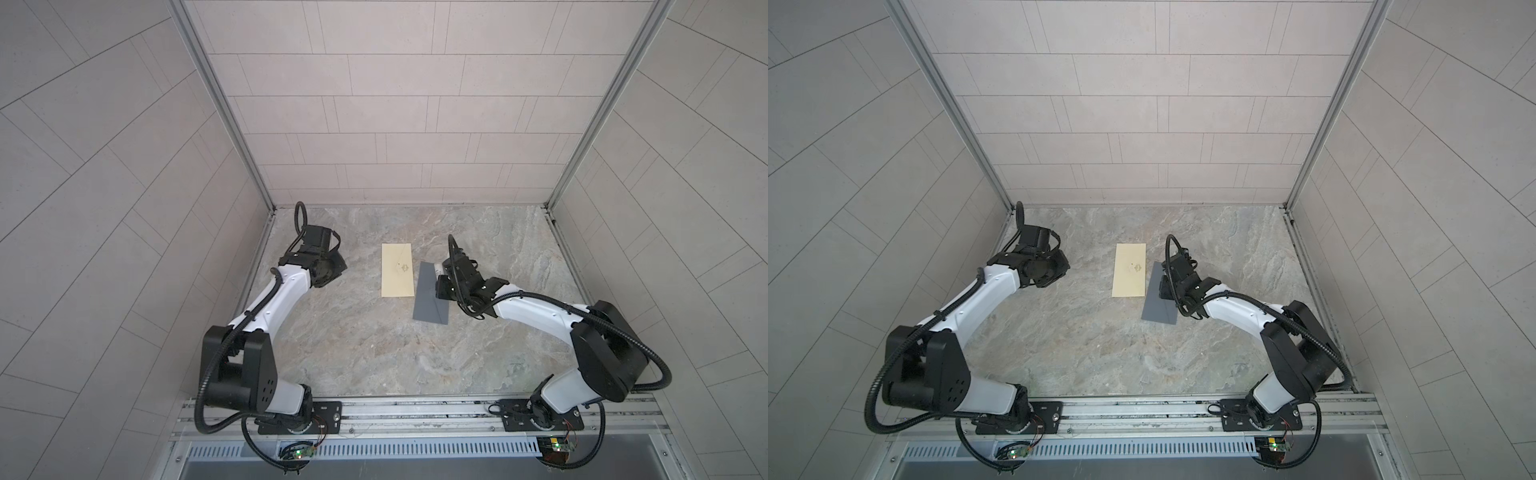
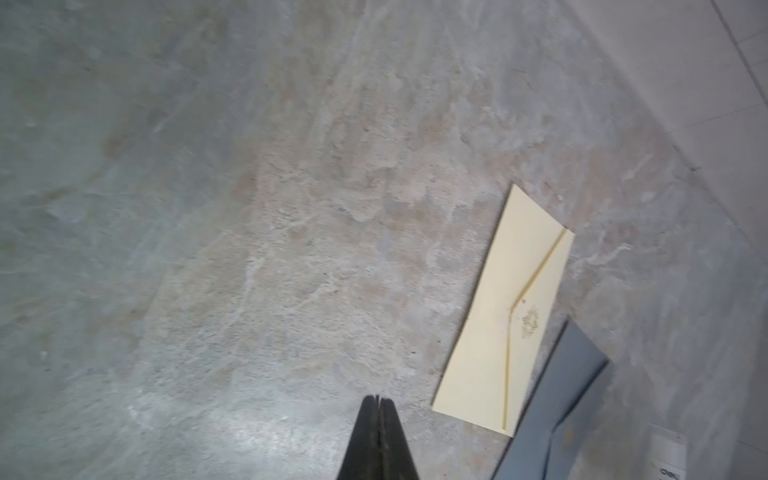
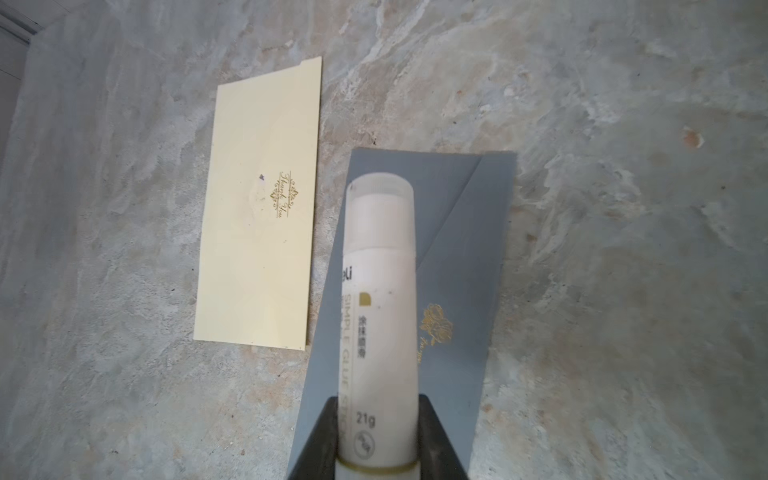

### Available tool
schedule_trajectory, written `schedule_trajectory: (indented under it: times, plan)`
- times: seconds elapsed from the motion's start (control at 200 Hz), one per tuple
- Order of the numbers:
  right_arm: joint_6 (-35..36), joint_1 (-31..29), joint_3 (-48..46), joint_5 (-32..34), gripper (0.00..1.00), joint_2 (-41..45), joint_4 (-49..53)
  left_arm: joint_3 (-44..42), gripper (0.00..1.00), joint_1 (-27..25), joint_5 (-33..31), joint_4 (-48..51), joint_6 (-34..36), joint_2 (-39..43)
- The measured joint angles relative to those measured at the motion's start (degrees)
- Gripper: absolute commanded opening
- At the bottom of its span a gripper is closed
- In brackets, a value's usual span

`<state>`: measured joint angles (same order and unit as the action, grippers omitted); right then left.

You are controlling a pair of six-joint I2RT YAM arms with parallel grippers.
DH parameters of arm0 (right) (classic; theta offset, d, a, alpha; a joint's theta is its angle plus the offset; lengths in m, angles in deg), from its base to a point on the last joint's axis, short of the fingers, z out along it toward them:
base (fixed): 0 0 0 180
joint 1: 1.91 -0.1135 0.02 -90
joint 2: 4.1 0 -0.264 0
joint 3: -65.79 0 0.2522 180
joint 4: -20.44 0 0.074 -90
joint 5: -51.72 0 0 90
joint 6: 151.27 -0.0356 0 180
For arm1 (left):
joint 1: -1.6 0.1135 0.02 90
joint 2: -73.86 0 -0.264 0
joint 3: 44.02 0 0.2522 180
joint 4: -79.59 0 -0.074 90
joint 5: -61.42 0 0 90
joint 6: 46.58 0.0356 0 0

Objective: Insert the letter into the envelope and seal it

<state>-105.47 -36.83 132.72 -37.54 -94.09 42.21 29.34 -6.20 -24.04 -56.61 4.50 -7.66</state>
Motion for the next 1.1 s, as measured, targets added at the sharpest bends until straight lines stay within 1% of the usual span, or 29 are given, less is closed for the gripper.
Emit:
schedule_trajectory:
  times: [0.075, 0.165, 0.375, 0.425, 0.485, 0.555, 0.63, 0.751, 0.826, 0.861, 0.926, 1.096]
  plan:
    - [0.0, 0.0, 2.0, -0.3, 0.0, -3.3, 0.2, -2.1, 0.0, 1.2, -2.8, 0.4, 1.2, 1.0]
    - [0.0, 0.0, 4.7, -0.7, 0.0, -7.2, 0.3, -3.9, 0.0, 2.4, -4.7, 0.6, 2.0, 1.5]
    - [0.3, 0.0, 12.6, -3.2, 0.0, -16.0, 0.7, -6.0, 0.0, 4.5, -5.7, 0.7, 2.8, 1.6]
    - [0.3, 0.0, 14.0, -3.7, 0.01, -17.6, 0.9, -6.0, 0.0, 4.7, -5.7, 0.7, 2.8, 1.6]
    - [0.3, 0.0, 15.5, -4.5, 0.07, -19.3, 1.2, -6.1, 0.0, 4.8, -5.6, 0.7, 2.8, 1.6]
    - [0.3, 0.0, 16.3, -5.1, 0.2, -20.7, 1.3, -6.6, 0.0, 4.8, -5.2, 0.6, 2.8, 1.8]
    - [0.2, 0.0, 16.7, -5.8, 0.3, -21.1, 1.1, -7.0, 0.0, 4.8, -5.0, 0.7, 2.8, 2.3]
    - [-0.2, 0.1, 16.9, -7.3, 0.4, -21.1, 1.4, -7.4, 0.01, 4.8, -4.8, 0.7, 2.8, 3.2]
    - [-0.5, 0.1, 16.8, -7.8, 0.45, -21.1, 1.3, -7.6, 0.01, 4.8, -4.6, 0.6, 2.7, 3.5]
    - [-0.6, 0.1, 16.7, -7.9, 0.5, -21.1, 1.3, -7.7, 0.02, 4.8, -4.5, 0.5, 2.5, 3.5]
    - [-0.7, 0.1, 16.4, -8.0, 0.52, -21.1, 1.3, -7.9, 0.02, 4.8, -4.2, 0.4, 2.4, 3.5]
    - [-0.7, 0.1, 15.2, -8.0, 0.53, -20.2, 1.1, -7.9, 0.03, 4.8, -3.6, 0.3, 2.3, 3.4]
